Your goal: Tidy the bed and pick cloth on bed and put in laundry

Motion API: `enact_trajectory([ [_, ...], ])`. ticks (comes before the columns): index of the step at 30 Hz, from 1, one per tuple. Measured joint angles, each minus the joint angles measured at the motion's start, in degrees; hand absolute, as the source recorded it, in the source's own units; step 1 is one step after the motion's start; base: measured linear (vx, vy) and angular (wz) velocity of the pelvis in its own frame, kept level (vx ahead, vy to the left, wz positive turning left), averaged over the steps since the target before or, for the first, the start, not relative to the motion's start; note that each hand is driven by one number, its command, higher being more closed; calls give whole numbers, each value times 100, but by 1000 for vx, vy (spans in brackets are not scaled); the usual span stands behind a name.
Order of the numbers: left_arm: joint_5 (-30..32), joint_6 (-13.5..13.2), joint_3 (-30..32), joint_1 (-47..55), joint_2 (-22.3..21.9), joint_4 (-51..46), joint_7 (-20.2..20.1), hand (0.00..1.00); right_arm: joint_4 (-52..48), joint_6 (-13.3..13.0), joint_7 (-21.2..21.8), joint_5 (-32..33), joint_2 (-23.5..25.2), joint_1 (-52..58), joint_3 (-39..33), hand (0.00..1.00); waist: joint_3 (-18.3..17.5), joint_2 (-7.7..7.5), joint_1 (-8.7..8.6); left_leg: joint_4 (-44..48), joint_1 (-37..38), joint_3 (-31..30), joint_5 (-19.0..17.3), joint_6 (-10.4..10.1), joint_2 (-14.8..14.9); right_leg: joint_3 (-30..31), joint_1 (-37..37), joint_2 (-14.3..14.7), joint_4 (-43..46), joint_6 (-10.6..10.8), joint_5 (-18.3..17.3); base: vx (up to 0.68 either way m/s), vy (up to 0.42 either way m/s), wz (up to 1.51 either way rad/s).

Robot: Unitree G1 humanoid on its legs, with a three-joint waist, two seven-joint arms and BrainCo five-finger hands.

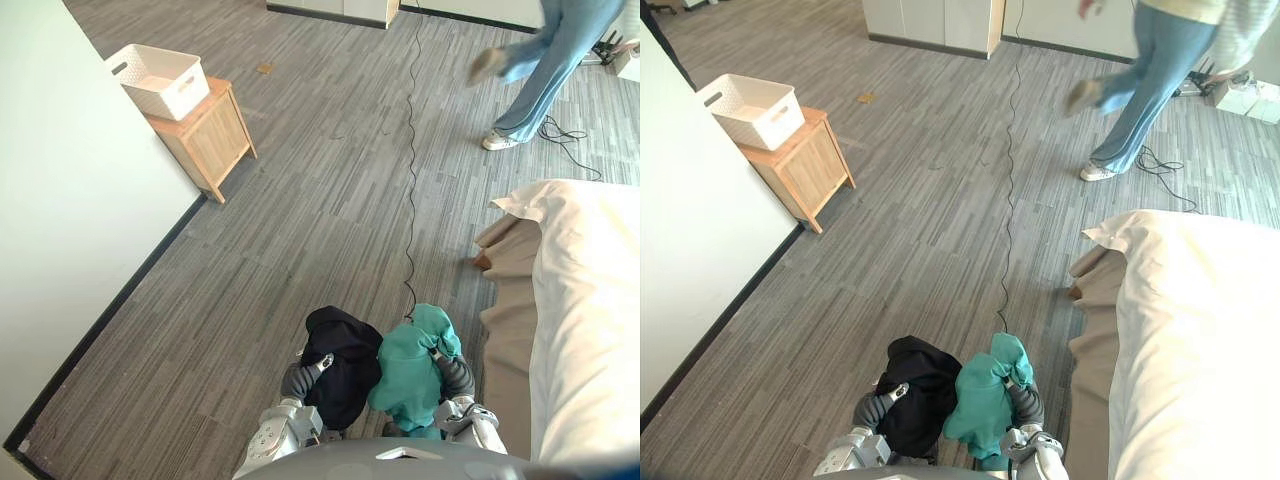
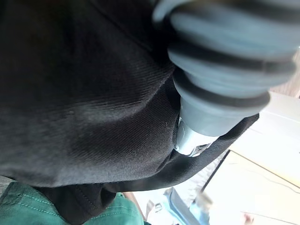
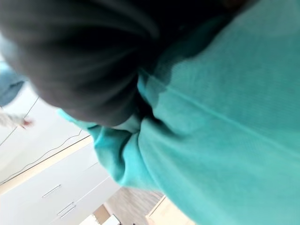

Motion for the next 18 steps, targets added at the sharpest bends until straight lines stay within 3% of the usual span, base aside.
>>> enact_trajectory([
  [5, -280, 248, 230, 173, -22, 350, -172, 100, 254, 133, -1, -145, -22, 181, -10, 100, -74, 6, 17, 1, 174, -9, -97, -131, 15, -137, 270, 10, -167, -7, -6, -4, -44, 11],
  [7, -475, 369, 363, 193, -16, 409, -243, 100, 292, 264, 8, -255, -123, 264, -16, 100, -166, 19, 50, 227, 106, 97, -401, -268, 45, -167, 283, 12, -169, -43, -36, 7, -41, 1],
  [8, -525, 382, 397, 181, -16, 395, -249, 100, 290, 293, 31, -285, -165, 258, -8, 100, -162, 26, 81, 488, -2, 166, -546, -310, 63, -136, 276, 0, -133, -57, -45, 5, -56, -27],
  [10, -618, 406, 534, 140, -23, 419, -288, 100, 244, 369, 148, -353, -382, 263, 5, 100, -92, 133, 158, 1984, -582, 614, -1145, -525, 307, -71, 347, 53, -62, -247, -208, -20, -66, -20],
  [13, -704, 473, 820, 117, -41, 375, -392, 100, 217, 368, 254, -341, -590, 291, -7, 100, 51, 236, 163, 4192, -1420, 978, -1041, -570, 779, -56, 563, 124, 124, -342, -403, -13, -62, -7],
  [14, -703, 498, 870, 118, -45, 373, -400, 100, 208, 371, 278, -342, -625, 296, -6, 100, 55, 232, 165, 4445, -1525, 966, -974, -595, 814, -33, 596, 126, 177, -381, -460, 53, -52, -7],
  [15, -703, 499, 920, 117, -47, 388, -457, 100, 197, 369, 347, -342, -637, 306, -16, 100, 73, 252, 170, 4698, -1628, 968, -1159, -670, 850, 11, 649, 125, 246, -419, -542, 68, -25, -7],
  [18, -706, 506, 949, 121, -53, 378, -497, 100, 171, 429, 447, -347, -690, 363, -108, 100, 87, 238, 175, 4175, -1655, 1141, -1502, -687, 881, 94, 767, 99, 325, -427, -684, 136, 31, -13],
])
